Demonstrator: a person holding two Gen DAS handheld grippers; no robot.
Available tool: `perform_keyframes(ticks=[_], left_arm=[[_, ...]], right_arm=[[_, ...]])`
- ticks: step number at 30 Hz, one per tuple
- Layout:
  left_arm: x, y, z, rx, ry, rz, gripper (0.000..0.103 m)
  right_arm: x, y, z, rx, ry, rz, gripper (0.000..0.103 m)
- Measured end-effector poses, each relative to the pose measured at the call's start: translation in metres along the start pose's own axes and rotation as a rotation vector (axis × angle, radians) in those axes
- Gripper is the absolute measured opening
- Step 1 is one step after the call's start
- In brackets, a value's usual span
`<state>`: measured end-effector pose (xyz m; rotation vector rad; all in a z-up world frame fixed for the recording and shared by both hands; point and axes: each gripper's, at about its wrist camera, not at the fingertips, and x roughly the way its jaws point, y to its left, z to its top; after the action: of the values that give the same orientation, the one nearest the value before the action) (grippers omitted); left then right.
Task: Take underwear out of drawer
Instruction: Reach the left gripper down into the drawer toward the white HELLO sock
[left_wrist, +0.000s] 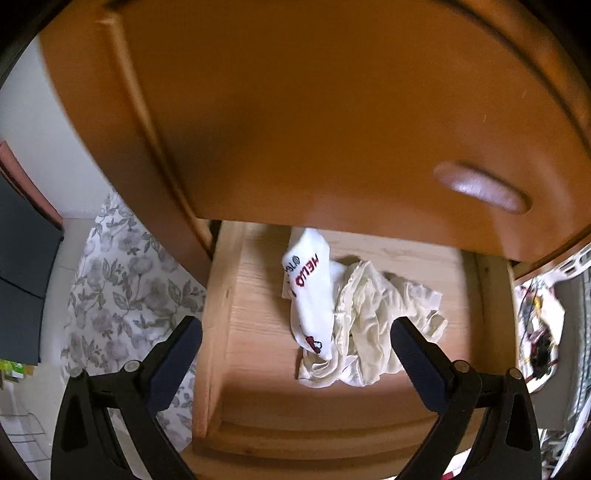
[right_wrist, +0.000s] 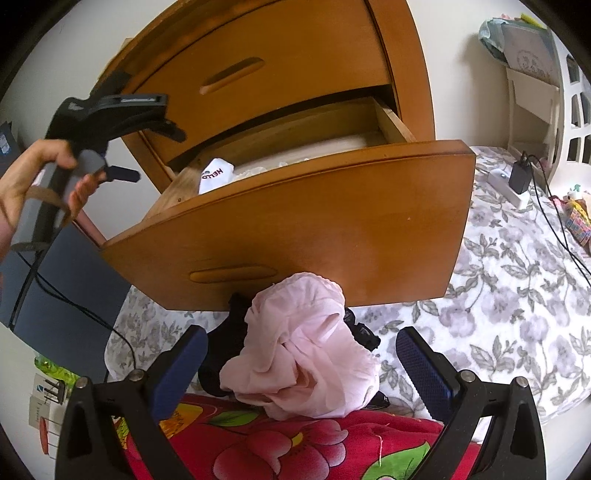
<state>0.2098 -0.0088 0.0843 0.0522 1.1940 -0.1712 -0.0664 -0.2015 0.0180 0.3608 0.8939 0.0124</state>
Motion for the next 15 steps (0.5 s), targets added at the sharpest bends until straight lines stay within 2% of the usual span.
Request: perform_keyframes(ticks=[1, 5, 9, 15], left_arm=[[0.006, -0.003, 0.001, 0.012, 0.020, 0.009, 0.091], [0.027, -0.009, 0.000, 0.006, 0.081, 0.009, 0.083], [0.049, -0.011, -0.001, 0.009, 0.129, 0.020, 0.069], [0.070, -0.009, 0.004, -0.024, 0.155, 0.039, 0.068]], right_arm=[[0.000, 0.000, 0.000, 0.002, 0.001, 0.003, 0.103], [0.000, -0.002, 0.000, 0.010, 0.002, 0.014, 0.103], [0.001, -0.004, -0.001, 0.019, 0.002, 0.025, 0.103], [0.002, -0.004, 0.000, 0.025, 0.008, 0.034, 0.103]])
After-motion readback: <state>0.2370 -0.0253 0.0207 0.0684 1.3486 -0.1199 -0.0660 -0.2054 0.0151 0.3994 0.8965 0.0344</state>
